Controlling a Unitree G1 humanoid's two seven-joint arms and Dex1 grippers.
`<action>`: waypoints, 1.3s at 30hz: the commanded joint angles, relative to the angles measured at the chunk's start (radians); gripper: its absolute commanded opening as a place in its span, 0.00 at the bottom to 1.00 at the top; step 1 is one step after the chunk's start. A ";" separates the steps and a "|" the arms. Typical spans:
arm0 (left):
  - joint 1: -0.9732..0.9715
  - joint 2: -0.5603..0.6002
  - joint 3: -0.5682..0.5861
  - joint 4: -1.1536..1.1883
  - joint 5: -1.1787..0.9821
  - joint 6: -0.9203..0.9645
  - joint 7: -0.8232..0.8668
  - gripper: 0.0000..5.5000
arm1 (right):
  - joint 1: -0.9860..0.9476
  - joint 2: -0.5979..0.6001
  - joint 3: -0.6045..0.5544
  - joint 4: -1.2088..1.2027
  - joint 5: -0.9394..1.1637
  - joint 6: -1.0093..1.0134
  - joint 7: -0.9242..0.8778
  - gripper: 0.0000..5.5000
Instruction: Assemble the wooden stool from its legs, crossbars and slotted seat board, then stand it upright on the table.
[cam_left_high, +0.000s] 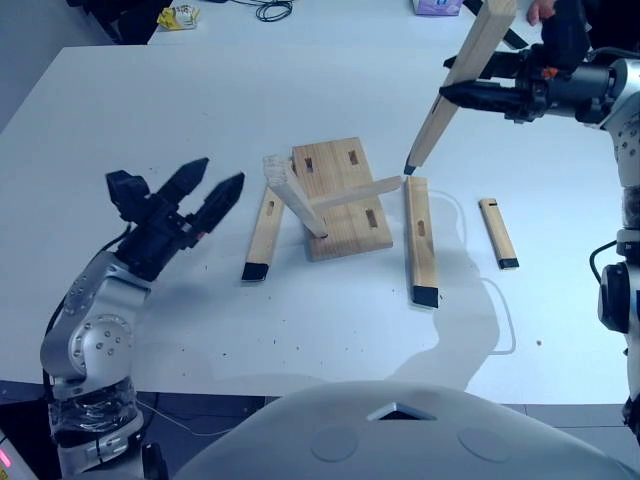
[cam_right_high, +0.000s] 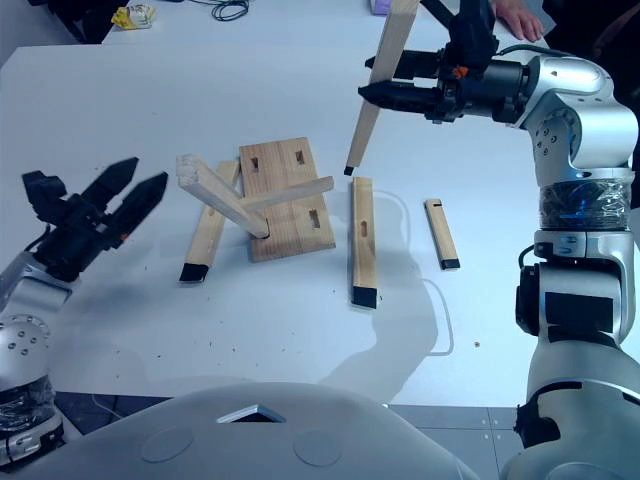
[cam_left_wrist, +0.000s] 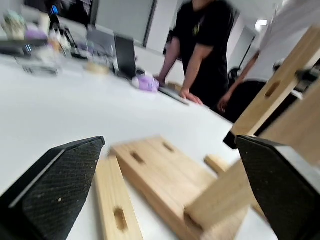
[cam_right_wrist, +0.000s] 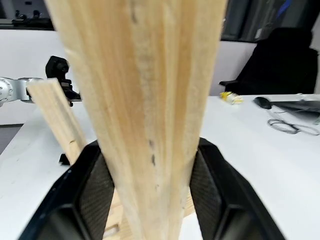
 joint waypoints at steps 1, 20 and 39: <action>0.022 -0.030 -0.070 -0.007 0.067 -0.038 0.004 0.88 | 0.066 0.028 0.001 -0.082 0.010 -0.006 0.023 0.37; -0.005 0.021 -0.108 0.098 0.181 -0.101 -0.055 0.88 | 0.235 0.078 0.016 -0.293 0.029 0.044 0.015 0.37; -0.065 0.017 -0.072 0.206 0.187 -0.130 -0.058 0.88 | 0.353 0.155 -0.111 -0.262 0.058 -0.088 -0.057 0.37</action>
